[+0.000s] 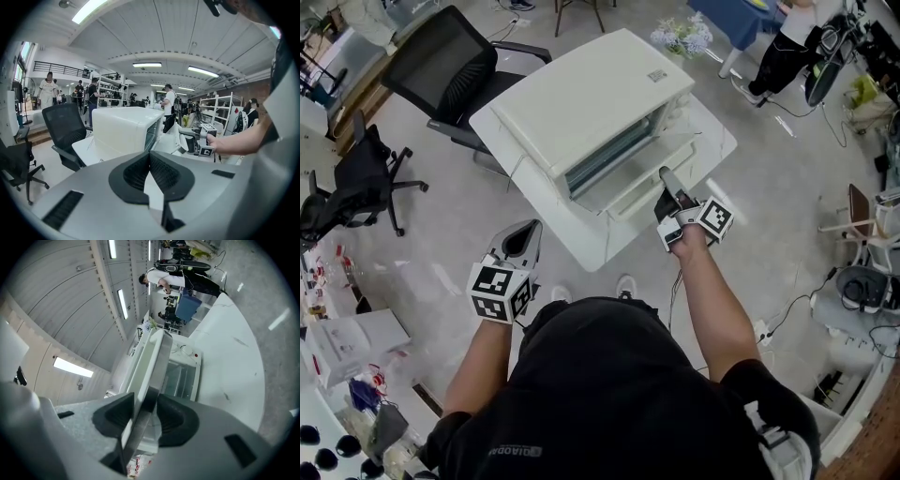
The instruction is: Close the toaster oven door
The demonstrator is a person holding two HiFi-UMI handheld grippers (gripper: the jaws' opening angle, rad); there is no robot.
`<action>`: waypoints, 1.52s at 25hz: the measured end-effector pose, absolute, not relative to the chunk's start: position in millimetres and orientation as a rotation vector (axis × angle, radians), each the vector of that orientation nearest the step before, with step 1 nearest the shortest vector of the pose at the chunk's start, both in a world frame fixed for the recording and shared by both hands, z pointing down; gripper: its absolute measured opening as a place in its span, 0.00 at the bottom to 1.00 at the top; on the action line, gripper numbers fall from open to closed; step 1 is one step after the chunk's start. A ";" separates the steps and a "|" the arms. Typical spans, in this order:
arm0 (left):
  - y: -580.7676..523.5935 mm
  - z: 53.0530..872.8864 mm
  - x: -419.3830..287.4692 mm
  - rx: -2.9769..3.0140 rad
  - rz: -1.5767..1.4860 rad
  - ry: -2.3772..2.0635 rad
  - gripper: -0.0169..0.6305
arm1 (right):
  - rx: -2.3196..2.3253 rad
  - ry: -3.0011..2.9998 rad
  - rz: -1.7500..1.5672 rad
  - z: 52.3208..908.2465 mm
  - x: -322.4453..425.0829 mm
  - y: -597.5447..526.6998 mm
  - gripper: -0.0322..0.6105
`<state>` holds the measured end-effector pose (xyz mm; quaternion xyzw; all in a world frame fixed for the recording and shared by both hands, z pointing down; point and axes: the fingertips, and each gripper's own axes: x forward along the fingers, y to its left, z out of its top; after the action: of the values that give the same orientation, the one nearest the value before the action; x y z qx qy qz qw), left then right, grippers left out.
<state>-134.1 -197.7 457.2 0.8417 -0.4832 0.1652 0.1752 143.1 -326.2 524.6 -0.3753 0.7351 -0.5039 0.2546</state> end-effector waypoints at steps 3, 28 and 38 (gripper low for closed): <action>-199.5 454.7 -136.4 2.389 0.465 -1.373 0.03 | -1.005 1.994 -1.362 518.3 136.8 -332.7 0.29; -198.0 453.3 -146.2 2.379 0.461 -1.370 0.03 | -0.962 2.037 -1.352 481.2 97.3 -373.0 0.28; -195.0 456.9 -154.2 2.356 0.454 -1.391 0.03 | -0.952 2.049 -1.360 472.8 80.8 -391.5 0.28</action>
<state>-154.2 -195.0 456.9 0.8351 -0.4931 0.1609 0.1830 80.8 -391.5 472.8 -0.3495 0.7524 -0.4994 0.2498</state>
